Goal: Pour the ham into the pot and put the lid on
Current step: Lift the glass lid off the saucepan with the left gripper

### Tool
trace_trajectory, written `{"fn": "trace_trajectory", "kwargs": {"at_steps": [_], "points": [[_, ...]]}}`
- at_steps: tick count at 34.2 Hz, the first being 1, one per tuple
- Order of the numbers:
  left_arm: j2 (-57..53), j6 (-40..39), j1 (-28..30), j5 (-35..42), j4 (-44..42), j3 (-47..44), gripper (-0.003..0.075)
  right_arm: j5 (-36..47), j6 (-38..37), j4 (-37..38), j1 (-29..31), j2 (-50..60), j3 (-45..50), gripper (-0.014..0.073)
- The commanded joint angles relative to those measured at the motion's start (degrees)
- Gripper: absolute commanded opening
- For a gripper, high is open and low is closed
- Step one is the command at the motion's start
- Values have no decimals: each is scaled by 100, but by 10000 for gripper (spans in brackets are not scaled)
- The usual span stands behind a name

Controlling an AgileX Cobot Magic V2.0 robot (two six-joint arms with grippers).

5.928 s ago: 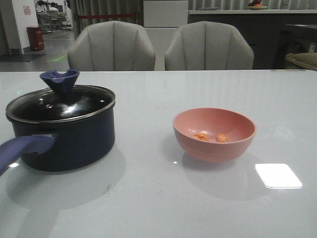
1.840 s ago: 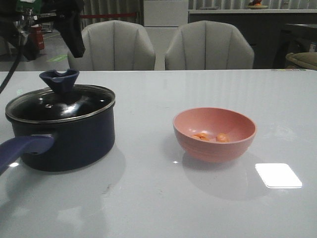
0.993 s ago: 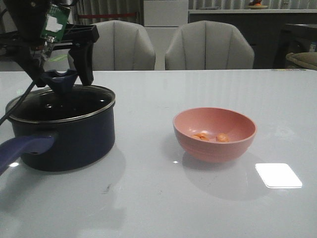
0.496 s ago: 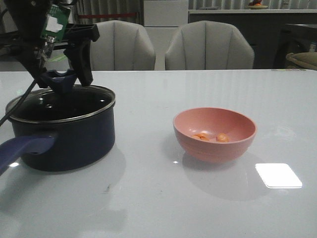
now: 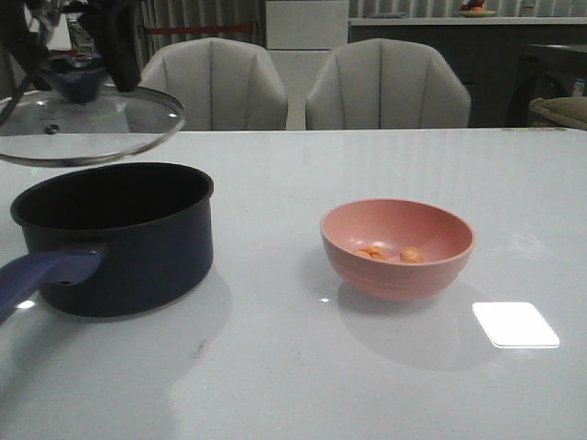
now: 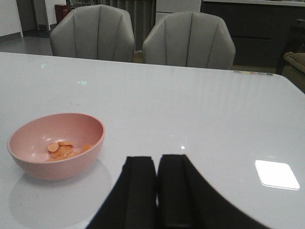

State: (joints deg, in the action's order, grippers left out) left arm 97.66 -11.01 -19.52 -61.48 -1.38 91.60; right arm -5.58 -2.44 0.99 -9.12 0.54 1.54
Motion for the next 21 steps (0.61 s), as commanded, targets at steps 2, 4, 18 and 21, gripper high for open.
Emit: {"fn": "trace_trajectory", "kwargs": {"at_steps": [2,4,18,21], "points": [[-550,-9,374,55,-170,159,403,480,14,73,4,122,-30,159],[-643,40,615,-65,-175,146,403,480,14,73,4,122,-30,159],[-846,482,2238,1136,52,-1472,403,480,14,73,4,122,-30,159],[-846,593,2312,1479,138,-1857,403,480,14,73,4,122,-30,159]]}}
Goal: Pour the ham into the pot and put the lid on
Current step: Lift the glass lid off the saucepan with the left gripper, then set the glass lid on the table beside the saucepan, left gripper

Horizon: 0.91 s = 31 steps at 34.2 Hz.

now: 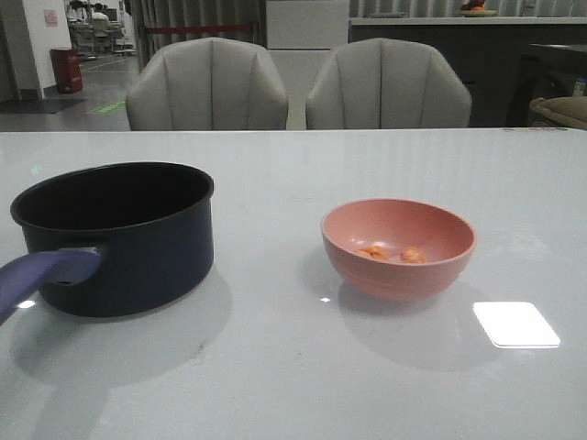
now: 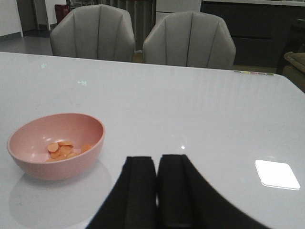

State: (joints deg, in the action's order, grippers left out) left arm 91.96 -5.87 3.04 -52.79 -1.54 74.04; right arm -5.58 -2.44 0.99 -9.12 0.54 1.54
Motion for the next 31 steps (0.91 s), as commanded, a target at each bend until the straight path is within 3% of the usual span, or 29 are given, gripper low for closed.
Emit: {"fn": "trace_trajectory", "kwargs": {"at_steps": [1,7,31], "points": [[-276,78,58,722,154,-239,403,480,14,73,4,122,-30,159],[-238,78,83,1142,154,-649,403,480,14,73,4,122,-30,159],[749,78,83,1082,154,-689,411,480,14,73,9,121,-30,159]]}}
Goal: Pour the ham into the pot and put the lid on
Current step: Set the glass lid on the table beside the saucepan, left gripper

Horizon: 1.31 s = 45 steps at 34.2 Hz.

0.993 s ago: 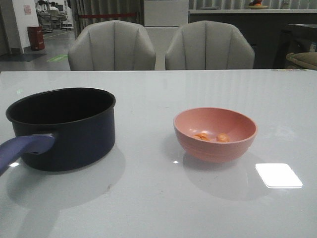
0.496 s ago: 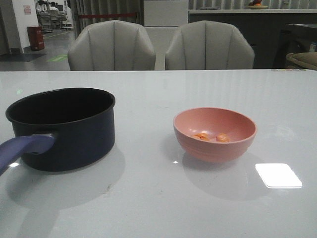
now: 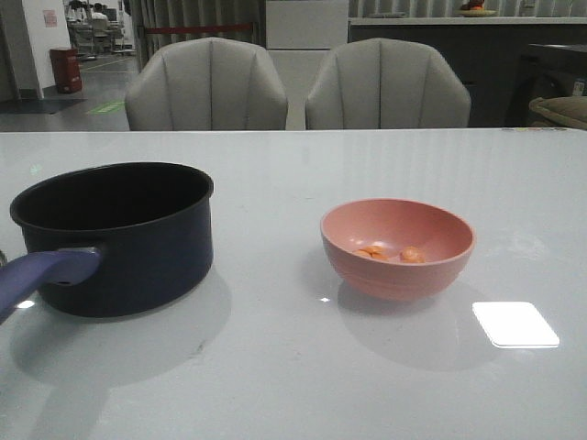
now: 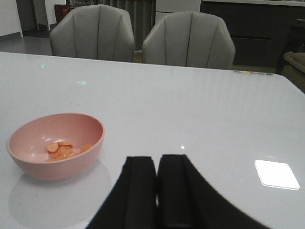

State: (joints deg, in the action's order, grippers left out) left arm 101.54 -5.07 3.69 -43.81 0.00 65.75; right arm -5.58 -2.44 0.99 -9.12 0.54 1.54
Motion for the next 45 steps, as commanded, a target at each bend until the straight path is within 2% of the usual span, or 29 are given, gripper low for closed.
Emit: {"fn": "trace_trajectory", "kwargs": {"at_steps": [1,3,9,11,20,24,34,45], "points": [[-210,-1,19,199,0,140,416,480,14,73,9,121,-30,159],[-210,-1,19,211,-39,140,449,480,14,73,9,121,-30,159],[-210,-1,19,211,-50,140,629,480,14,73,9,121,-30,159],[-210,-1,19,240,-50,140,660,480,14,73,9,121,-30,159],[-278,-1,7,53,-90,386,658,480,14,73,9,121,-30,159],[-630,150,-93,100,-127,450,658,480,14,73,9,121,-30,159],[-2329,193,-623,482,-127,247,658,480,14,73,9,121,-30,159],[-4410,193,-858,934,-49,-996,658,480,14,73,9,121,-30,159]]}}
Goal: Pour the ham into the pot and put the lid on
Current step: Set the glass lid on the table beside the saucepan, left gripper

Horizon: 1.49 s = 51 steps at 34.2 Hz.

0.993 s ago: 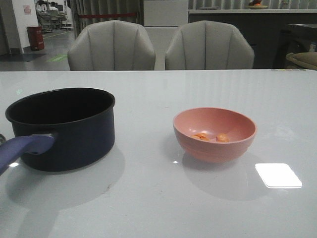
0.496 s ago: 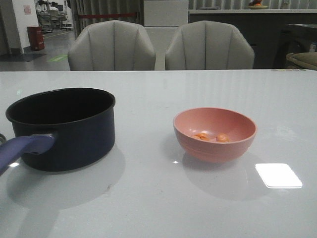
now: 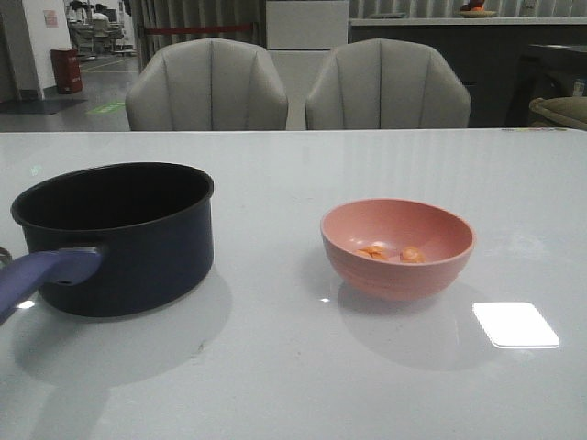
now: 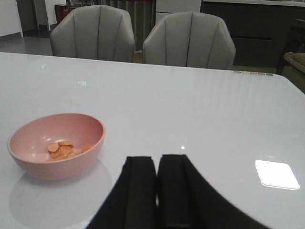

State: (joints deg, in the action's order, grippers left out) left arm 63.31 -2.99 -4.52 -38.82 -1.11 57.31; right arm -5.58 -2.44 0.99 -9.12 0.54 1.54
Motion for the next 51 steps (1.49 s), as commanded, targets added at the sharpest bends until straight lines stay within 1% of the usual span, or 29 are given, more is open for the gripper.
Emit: {"fn": "trace_trajectory", "kwargs": {"at_steps": [1,7,13,17,19,23,27,30,33,37,39,42,43,45,47,49,51], "points": [[-808,-15,-37,459,111,-294,658,480,14,73,9,121,-30,159],[-2305,-15,-37,1022,543,-1193,658,480,14,73,9,116,-30,159],[-3692,-15,-37,1074,565,-1968,658,480,14,73,9,116,-30,159],[-4560,-15,-37,1161,752,-2437,658,480,14,73,9,116,-30,159],[-4911,-15,-160,1139,739,-2614,658,480,14,73,9,116,-30,159],[-5497,-15,-669,1011,599,-2865,658,480,14,73,9,116,-30,159],[-5844,-15,-1134,989,599,-3105,658,480,14,73,9,116,-30,159],[-5987,-15,-1364,989,599,-3222,658,480,14,73,9,116,-30,159],[-6011,-15,-1497,1011,599,-3276,658,486,20,73,9,116,-30,159],[-6011,-15,-1510,1023,599,-3297,658,511,20,73,9,116,-30,159],[-6011,-15,-1510,1049,599,-3323,658,788,13,42,9,116,-30,159],[-6011,-15,-1510,1102,599,-3360,658,1491,1,32,-9,116,-55,159],[-6011,-15,-1510,1102,599,-3360,658,1533,-35,16,-21,116,-131,159],[-6011,-15,-1510,1125,599,-3360,658,1254,-68,10,-49,57,-413,159],[-6011,-15,-1510,1153,599,-3360,658,724,-68,10,-49,-129,-767,159],[-6011,-15,-1510,1167,599,-3360,658,97,-68,10,-49,-450,-1149,159],[-6011,-15,-1510,1176,599,-3360,658,-363,-68,1,-49,-900,-1543,159]]}}
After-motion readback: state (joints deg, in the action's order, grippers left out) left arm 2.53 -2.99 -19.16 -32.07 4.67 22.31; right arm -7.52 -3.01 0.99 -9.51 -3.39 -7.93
